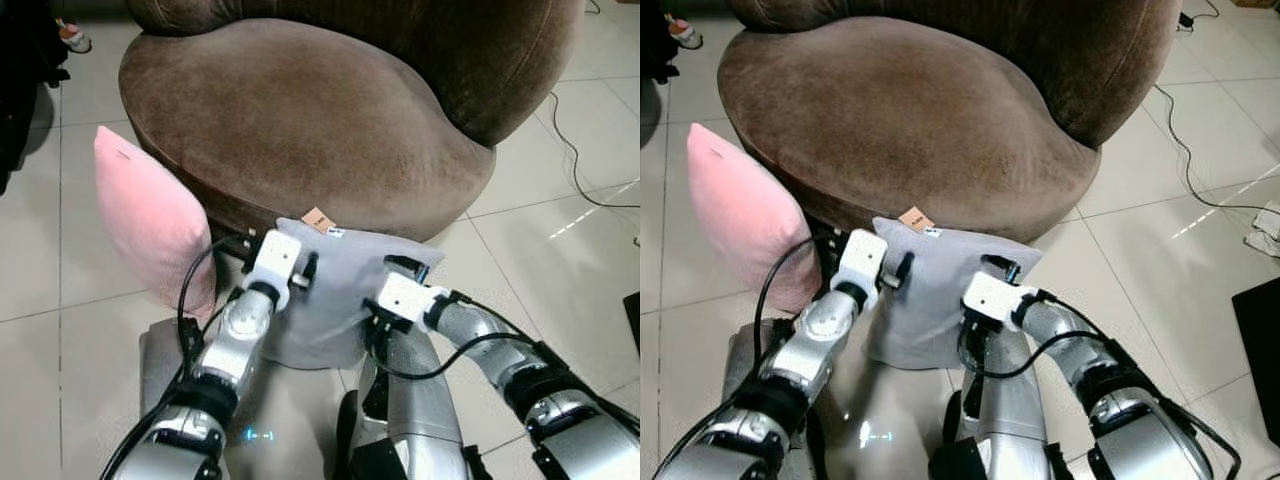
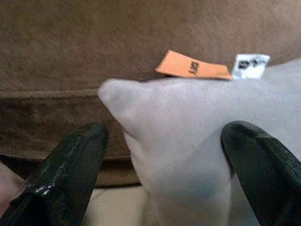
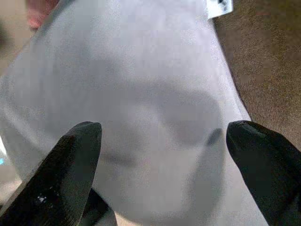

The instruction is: Move the pillow to the sofa from floor

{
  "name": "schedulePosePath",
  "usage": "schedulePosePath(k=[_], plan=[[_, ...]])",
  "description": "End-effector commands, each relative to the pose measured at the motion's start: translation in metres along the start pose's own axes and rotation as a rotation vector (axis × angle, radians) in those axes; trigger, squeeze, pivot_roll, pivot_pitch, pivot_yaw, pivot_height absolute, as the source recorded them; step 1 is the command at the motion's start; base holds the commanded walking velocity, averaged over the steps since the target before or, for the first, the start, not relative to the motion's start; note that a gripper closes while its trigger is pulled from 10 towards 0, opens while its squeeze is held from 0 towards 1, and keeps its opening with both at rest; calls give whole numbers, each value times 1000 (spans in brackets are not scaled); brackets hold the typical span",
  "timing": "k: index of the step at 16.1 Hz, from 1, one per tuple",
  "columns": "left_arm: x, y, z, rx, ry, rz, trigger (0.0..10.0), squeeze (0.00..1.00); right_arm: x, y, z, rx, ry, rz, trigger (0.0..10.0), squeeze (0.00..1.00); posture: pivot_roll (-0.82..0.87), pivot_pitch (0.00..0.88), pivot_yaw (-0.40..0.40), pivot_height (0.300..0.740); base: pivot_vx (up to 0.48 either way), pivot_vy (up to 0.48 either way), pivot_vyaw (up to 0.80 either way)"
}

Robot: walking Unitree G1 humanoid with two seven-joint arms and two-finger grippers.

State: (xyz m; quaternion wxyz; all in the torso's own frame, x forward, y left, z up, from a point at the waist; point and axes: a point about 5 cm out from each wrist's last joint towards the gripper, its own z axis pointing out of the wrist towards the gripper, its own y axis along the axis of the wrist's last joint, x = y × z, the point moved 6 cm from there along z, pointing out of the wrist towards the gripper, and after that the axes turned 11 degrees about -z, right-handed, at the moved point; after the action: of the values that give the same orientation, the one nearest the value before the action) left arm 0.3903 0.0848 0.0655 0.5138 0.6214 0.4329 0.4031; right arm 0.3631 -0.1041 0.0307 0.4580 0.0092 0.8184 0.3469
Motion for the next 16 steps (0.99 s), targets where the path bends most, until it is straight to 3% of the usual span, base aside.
schedulePosePath(k=[1, 3, 6, 11, 12, 14, 16], plan=[[-6, -7, 0, 27, -16, -5, 10000, 0, 10, -11, -6, 33, 8, 43, 10000, 0, 39, 245, -159, 474, 0, 0, 0], [-2, -2, 4, 24, -9, 153, 10000, 0, 18, -9, -7, 21, 11, 56, 10000, 0, 15, 242, -157, 474, 0, 0, 0], [18, -5, 9, 79, 45, 122, 10000, 0, 11, -17, -13, 45, -12, 65, 10000, 0, 1, 238, -153, 474, 0, 0, 0], [19, -9, 17, 154, 20, 164, 10000, 0, 12, -18, -16, 42, -29, 79, 10000, 0, -11, 232, -143, 474, 0, 0, 0], [17, -11, 17, 165, -3, 102, 10000, 0, 14, -18, -17, 41, -26, 79, 10000, 0, -15, 232, -143, 474, 0, 0, 0], [19, -18, 17, 214, -14, 92, 10000, 0, 17, -16, -19, 32, -26, 82, 10000, 0, -25, 234, -142, 474, 0, 0, 0], [22, -25, 15, 263, 6, 19, 10000, 0, 18, -17, -21, 32, -27, 85, 10000, 0, -36, 234, -142, 474, 0, 0, 0]])
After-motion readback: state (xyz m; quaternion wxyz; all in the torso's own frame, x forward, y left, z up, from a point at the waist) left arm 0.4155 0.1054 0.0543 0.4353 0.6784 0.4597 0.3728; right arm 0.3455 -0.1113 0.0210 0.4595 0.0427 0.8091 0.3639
